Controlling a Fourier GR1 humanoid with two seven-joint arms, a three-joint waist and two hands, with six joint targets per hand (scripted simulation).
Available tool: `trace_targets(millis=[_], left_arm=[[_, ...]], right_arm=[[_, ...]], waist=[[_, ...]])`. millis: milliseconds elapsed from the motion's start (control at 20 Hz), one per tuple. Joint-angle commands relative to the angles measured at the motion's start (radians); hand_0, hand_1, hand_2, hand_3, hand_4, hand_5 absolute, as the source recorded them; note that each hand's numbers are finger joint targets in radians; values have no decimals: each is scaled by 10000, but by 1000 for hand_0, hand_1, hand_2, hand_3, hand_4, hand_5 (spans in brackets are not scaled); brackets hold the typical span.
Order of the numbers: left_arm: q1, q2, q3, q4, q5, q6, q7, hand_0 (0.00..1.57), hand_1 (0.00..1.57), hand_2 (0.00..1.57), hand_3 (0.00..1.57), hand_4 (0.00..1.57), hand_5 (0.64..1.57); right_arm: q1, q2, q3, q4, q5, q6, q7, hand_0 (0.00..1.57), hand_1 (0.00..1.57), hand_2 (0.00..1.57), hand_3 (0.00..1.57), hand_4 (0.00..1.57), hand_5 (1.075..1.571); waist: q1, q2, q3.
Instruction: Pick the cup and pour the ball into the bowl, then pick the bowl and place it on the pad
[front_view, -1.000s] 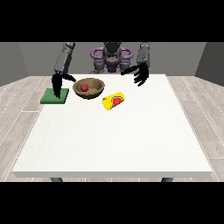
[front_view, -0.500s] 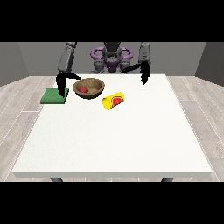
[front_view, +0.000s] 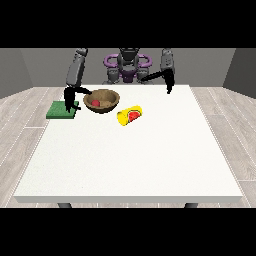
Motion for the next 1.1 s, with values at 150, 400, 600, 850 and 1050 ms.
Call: trace_targets(millis=[150,400,600,850,1050], left_arm=[[181,-229,-291,-132,-9,-224,569,0,0,0,0,0,1562],[456,594,511,631,381,-464,-322,0,0,0,0,0,1563],[707,534,362,348,536,-846,421,0,0,0,0,0,1565],[-49,686,297,-275,675,-1164,440,0,0,0,0,0,1568],[590,177,113,-41,343,-460,333,0,0,0,0,0,1569]], right_arm=[[-439,584,-102,440,-318,-453,1187,0,0,0,0,233,1532],[-659,1534,477,-118,-97,-1162,1769,0,0,0,0,374,1551],[-248,2329,811,350,229,-1907,1460,0,0,0,0,354,1546],[-67,1249,768,1146,888,-3028,2061,1571,1571,1571,1571,1045,1553],[-577,881,860,962,1011,-3497,3030,1571,1571,1571,1571,1034,1551]], waist=[[756,-473,339],[-15,-798,332],[34,-1278,338],[820,-292,339],[565,-751,335]])
